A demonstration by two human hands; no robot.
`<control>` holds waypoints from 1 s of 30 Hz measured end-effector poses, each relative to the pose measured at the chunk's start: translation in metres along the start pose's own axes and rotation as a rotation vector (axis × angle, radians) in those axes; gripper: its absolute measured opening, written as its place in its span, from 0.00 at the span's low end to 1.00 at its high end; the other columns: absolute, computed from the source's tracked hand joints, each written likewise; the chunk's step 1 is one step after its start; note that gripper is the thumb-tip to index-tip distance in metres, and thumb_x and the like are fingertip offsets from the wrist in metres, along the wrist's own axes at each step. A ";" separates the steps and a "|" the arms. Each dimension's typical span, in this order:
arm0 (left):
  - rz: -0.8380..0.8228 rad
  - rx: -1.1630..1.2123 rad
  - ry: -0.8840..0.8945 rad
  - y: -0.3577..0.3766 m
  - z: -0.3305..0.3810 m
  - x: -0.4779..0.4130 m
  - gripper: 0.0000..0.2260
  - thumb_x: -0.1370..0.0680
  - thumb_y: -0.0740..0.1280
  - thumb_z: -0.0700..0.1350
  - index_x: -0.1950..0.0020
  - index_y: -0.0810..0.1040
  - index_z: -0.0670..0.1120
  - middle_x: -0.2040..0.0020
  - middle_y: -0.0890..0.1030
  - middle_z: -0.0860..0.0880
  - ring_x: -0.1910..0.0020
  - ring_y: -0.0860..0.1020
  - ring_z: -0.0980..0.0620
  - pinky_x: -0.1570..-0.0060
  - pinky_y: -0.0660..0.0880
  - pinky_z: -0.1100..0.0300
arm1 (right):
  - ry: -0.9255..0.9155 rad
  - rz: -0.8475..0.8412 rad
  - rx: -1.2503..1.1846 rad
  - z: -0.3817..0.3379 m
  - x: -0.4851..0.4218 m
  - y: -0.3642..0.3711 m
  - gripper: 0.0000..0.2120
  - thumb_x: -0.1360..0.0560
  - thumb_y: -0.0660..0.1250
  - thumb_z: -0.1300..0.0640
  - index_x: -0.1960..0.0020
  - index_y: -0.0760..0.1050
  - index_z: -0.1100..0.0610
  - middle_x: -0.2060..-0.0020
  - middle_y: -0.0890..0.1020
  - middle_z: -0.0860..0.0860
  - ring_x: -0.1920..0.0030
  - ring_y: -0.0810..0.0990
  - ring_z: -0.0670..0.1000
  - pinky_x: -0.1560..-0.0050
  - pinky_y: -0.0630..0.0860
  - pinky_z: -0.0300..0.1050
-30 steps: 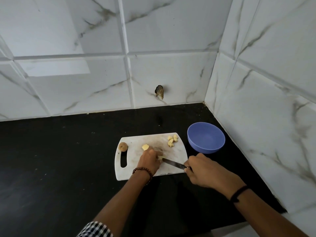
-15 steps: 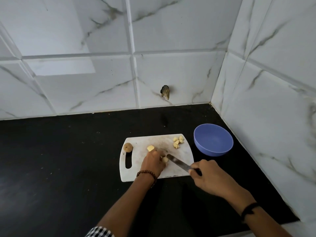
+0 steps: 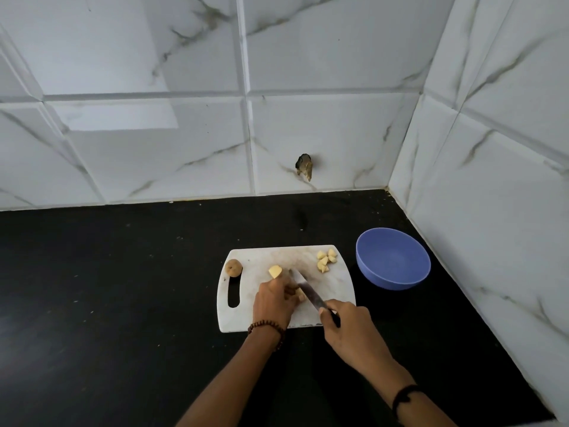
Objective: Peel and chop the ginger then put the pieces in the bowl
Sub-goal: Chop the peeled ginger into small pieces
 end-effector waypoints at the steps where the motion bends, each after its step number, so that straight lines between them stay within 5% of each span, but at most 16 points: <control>1: 0.004 0.007 -0.009 0.000 0.000 -0.001 0.09 0.28 0.74 0.44 0.49 0.81 0.49 0.54 0.83 0.52 0.57 0.79 0.59 0.51 0.79 0.63 | 0.003 0.012 -0.005 0.001 -0.001 0.001 0.10 0.18 0.59 0.51 0.50 0.78 0.52 0.62 0.78 0.48 0.64 0.80 0.46 0.67 0.75 0.36; 11: 0.014 0.001 -0.067 0.000 -0.006 -0.006 0.05 0.28 0.74 0.44 0.53 0.84 0.50 0.56 0.84 0.52 0.56 0.80 0.57 0.51 0.80 0.59 | -0.032 0.033 -0.023 0.005 -0.010 0.009 0.12 0.18 0.59 0.48 0.46 0.78 0.52 0.61 0.79 0.47 0.64 0.81 0.46 0.67 0.77 0.37; 17: -0.002 -0.026 -0.059 -0.001 -0.005 -0.010 0.05 0.28 0.73 0.42 0.53 0.84 0.50 0.56 0.84 0.53 0.56 0.81 0.58 0.51 0.80 0.61 | -0.042 0.043 -0.012 0.004 -0.016 0.016 0.13 0.18 0.57 0.48 0.46 0.78 0.52 0.58 0.79 0.48 0.57 0.79 0.46 0.56 0.81 0.44; 30: -0.022 -0.050 -0.078 0.001 -0.003 -0.010 0.03 0.27 0.73 0.44 0.55 0.85 0.49 0.60 0.84 0.55 0.59 0.80 0.60 0.51 0.80 0.62 | -0.065 0.101 -0.006 0.004 -0.022 0.025 0.13 0.17 0.57 0.50 0.43 0.77 0.54 0.57 0.81 0.49 0.57 0.81 0.46 0.56 0.79 0.38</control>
Point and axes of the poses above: each hand's wrist, its own x-axis away from the middle knuckle, its own y-axis out of the palm, z = x × y, the point moved 5 cm from there along -x, towards the middle knuckle
